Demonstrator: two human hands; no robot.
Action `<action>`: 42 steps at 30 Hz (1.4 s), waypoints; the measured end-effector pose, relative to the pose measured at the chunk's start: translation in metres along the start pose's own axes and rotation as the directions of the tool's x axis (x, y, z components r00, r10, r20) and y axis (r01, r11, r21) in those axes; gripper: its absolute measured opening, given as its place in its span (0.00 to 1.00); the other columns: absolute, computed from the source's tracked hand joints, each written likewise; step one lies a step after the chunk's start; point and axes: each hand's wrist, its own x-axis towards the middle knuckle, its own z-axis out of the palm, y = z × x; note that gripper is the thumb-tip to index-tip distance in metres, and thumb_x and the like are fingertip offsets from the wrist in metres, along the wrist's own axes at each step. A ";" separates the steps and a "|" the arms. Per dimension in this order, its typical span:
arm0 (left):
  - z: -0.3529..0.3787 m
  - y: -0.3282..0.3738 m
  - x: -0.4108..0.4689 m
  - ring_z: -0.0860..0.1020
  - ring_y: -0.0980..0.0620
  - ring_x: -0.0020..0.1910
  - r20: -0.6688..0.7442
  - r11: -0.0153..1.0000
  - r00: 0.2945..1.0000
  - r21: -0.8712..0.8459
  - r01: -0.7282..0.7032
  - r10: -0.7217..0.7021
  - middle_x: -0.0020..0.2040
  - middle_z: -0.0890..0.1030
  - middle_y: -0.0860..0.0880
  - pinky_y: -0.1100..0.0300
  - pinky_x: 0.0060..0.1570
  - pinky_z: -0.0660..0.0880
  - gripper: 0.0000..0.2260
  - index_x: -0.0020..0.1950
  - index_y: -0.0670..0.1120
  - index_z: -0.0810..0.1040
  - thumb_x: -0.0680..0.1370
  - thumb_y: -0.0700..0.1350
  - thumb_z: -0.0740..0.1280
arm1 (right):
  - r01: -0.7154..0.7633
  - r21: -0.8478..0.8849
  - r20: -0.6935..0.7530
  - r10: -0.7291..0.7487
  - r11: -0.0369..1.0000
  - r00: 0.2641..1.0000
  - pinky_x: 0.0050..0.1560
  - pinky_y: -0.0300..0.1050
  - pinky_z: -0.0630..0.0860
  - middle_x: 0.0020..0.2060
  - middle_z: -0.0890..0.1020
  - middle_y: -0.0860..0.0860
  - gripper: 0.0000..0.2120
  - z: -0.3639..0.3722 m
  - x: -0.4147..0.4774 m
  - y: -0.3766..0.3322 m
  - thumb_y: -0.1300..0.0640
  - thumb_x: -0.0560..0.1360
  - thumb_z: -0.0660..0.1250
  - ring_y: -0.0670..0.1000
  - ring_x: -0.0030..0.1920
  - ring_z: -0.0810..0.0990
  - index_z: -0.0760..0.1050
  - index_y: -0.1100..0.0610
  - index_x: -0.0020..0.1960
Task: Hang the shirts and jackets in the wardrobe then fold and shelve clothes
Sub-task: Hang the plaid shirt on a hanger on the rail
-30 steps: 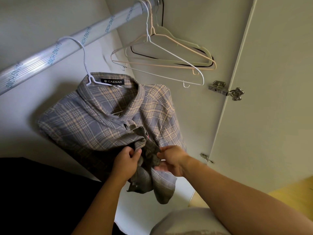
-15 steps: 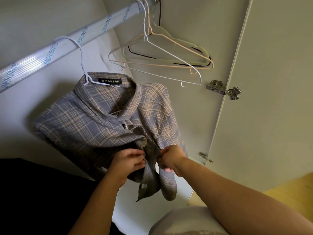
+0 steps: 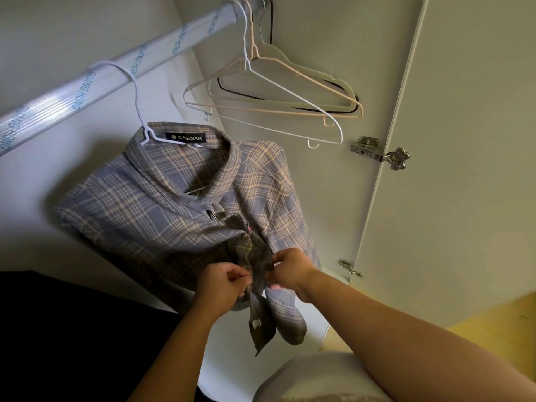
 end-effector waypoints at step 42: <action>0.007 0.008 -0.003 0.85 0.51 0.35 -0.124 0.980 0.991 -0.183 -0.079 0.057 0.35 0.85 0.52 0.48 0.44 0.84 0.08 0.42 0.49 0.82 0.74 0.36 0.74 | 0.123 0.351 0.068 -0.156 0.928 0.985 0.40 0.44 0.83 0.35 0.85 0.56 0.09 -0.001 -0.013 -0.004 0.74 0.70 0.72 0.55 0.37 0.86 0.82 0.61 0.40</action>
